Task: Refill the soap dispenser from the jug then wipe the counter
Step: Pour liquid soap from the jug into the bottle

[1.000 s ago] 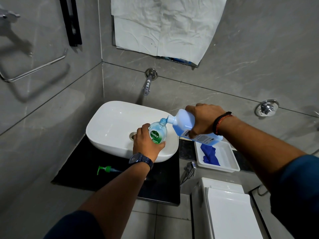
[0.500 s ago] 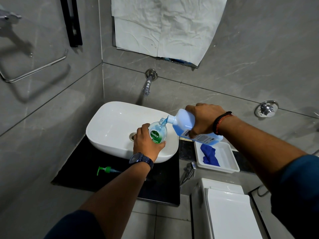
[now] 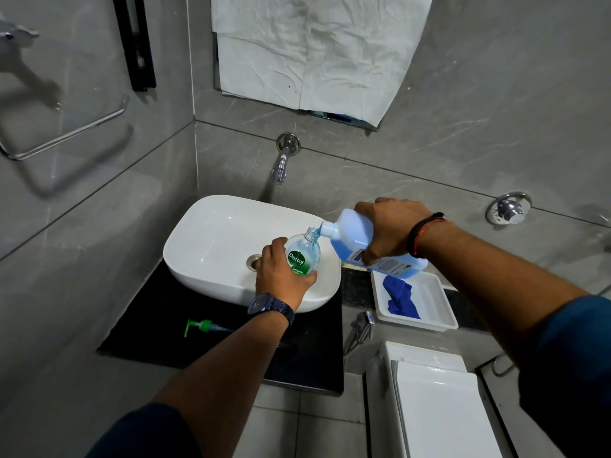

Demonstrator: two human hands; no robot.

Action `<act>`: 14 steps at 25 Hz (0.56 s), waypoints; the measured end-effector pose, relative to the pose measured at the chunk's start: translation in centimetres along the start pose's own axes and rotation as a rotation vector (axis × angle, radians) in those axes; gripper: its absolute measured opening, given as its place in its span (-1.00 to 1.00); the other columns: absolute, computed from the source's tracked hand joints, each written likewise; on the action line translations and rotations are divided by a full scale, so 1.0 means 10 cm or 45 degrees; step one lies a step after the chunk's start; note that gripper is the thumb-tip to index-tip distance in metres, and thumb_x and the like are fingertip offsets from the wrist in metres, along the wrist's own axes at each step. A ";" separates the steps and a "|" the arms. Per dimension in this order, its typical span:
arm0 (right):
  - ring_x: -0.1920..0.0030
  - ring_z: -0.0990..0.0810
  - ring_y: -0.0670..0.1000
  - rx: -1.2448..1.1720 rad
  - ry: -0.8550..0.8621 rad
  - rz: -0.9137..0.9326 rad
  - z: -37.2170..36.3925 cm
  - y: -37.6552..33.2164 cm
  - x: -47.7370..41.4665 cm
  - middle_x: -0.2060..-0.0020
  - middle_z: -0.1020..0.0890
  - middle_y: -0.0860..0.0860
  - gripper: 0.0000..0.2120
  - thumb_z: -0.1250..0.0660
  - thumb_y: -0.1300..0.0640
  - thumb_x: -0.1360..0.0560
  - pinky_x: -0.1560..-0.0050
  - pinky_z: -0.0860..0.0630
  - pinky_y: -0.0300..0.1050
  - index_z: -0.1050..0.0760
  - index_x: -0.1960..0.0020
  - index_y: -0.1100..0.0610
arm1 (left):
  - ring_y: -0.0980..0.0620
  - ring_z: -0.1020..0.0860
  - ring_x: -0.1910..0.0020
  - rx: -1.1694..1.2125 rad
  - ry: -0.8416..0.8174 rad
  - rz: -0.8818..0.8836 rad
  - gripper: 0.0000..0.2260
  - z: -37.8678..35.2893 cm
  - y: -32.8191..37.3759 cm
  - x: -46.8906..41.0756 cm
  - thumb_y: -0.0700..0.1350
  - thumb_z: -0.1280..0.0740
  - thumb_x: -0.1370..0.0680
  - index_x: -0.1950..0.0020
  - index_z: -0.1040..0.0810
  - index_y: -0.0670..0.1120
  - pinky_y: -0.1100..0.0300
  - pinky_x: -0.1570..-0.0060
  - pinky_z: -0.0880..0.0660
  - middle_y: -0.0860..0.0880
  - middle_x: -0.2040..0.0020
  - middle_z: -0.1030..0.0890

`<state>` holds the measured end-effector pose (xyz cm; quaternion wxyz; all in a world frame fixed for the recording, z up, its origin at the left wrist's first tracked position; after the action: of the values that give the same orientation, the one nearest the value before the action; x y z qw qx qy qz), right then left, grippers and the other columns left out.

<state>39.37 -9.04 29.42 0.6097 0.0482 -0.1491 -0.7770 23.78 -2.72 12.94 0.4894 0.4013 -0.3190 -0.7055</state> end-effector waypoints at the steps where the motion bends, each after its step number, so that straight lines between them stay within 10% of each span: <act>1: 0.17 -0.49 0.05 0.004 -0.006 0.000 0.00 0.00 0.00 0.15 -0.47 -0.04 -0.26 -0.48 -0.25 -0.10 0.25 -0.41 -0.11 -0.33 -0.20 -0.11 | -0.14 -0.47 -0.07 -0.002 -0.001 0.002 -0.23 0.00 0.00 0.00 0.05 -0.61 -0.12 -0.22 -0.34 -0.03 0.05 0.04 -0.46 -0.09 -0.12 -0.51; 14: 0.17 -0.47 0.03 0.017 -0.001 0.012 0.05 0.00 0.01 0.16 -0.44 -0.05 -0.25 -0.49 -0.25 -0.12 0.25 -0.38 -0.12 -0.32 -0.23 -0.10 | -0.11 -0.47 -0.08 -0.009 -0.004 0.002 -0.23 0.02 0.04 0.01 0.06 -0.61 -0.14 -0.23 -0.33 -0.03 0.09 0.05 -0.46 -0.09 -0.13 -0.50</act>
<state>39.17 -9.09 29.90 0.6128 0.0513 -0.1548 -0.7732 23.75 -2.94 13.33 0.4907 0.3983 -0.3176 -0.7069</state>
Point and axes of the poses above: each hand's wrist, its own x-axis away from the middle knuckle, its own z-axis out of the back of the hand, y = z × x, the point moved 3 cm from there along -x, towards the middle knuckle
